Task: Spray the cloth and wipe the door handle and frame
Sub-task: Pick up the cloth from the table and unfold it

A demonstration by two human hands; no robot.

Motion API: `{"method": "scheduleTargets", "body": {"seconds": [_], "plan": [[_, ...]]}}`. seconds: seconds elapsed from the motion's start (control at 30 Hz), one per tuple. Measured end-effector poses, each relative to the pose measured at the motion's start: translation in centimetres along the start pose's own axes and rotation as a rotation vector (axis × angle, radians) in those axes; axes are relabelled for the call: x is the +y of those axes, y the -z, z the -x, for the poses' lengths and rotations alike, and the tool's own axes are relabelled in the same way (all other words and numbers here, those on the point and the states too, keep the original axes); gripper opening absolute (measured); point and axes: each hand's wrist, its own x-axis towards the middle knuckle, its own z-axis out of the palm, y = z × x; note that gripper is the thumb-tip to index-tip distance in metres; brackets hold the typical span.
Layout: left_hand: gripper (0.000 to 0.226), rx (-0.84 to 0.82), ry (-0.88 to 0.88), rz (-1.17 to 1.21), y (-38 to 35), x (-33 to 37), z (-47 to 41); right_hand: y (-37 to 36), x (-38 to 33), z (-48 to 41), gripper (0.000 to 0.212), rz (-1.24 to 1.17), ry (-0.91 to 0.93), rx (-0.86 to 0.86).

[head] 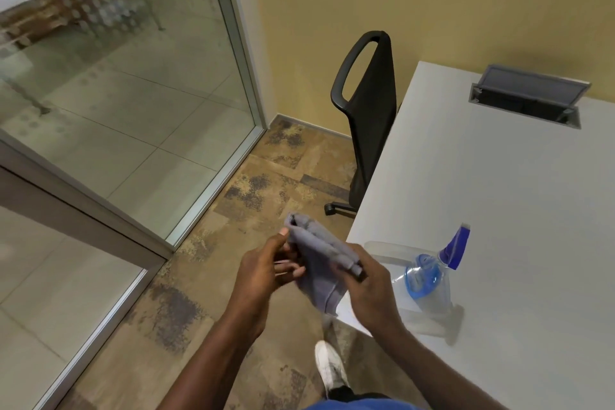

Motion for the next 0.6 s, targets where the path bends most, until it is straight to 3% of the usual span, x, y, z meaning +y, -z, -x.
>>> {"method": "scheduleTargets", "body": {"seconds": [0.07, 0.13, 0.23, 0.3, 0.37, 0.5, 0.6], "plan": [[0.057, 0.083, -0.119, -0.247, 0.7, -0.3, -0.3, 1.1, -0.1, -1.2, 0.014, -0.205, -0.176, -0.027], [0.084, 0.092, -0.158, -0.343, 1.2, -0.7, -0.8, 1.7, -0.2, -1.9, 0.025, -0.446, -0.346, -0.058], [0.107, -0.152, -0.032, -0.235, 1.4, -1.0, -1.7, 1.9, -0.3, -2.4, 0.029, -0.645, -0.512, -0.081], [0.094, -0.340, 0.094, -0.125, 1.3, -1.6, -2.0, 1.8, -0.1, -2.4, 0.029, -0.656, -0.548, -0.082], [0.086, -0.407, 0.191, -0.050, 0.8, -2.4, -1.9, 1.7, 0.0, -2.3, 0.030, -0.634, -0.568, -0.044], [0.057, -0.337, 0.291, 0.067, -0.6, -4.1, -1.5, 2.2, 1.1, -2.0, 0.035, -0.245, -0.617, 0.146], [0.051, -0.294, 0.305, 0.145, -1.3, -4.8, -1.8, 3.4, 2.6, -1.2, 0.031, -0.045, -0.660, 0.214]]}}
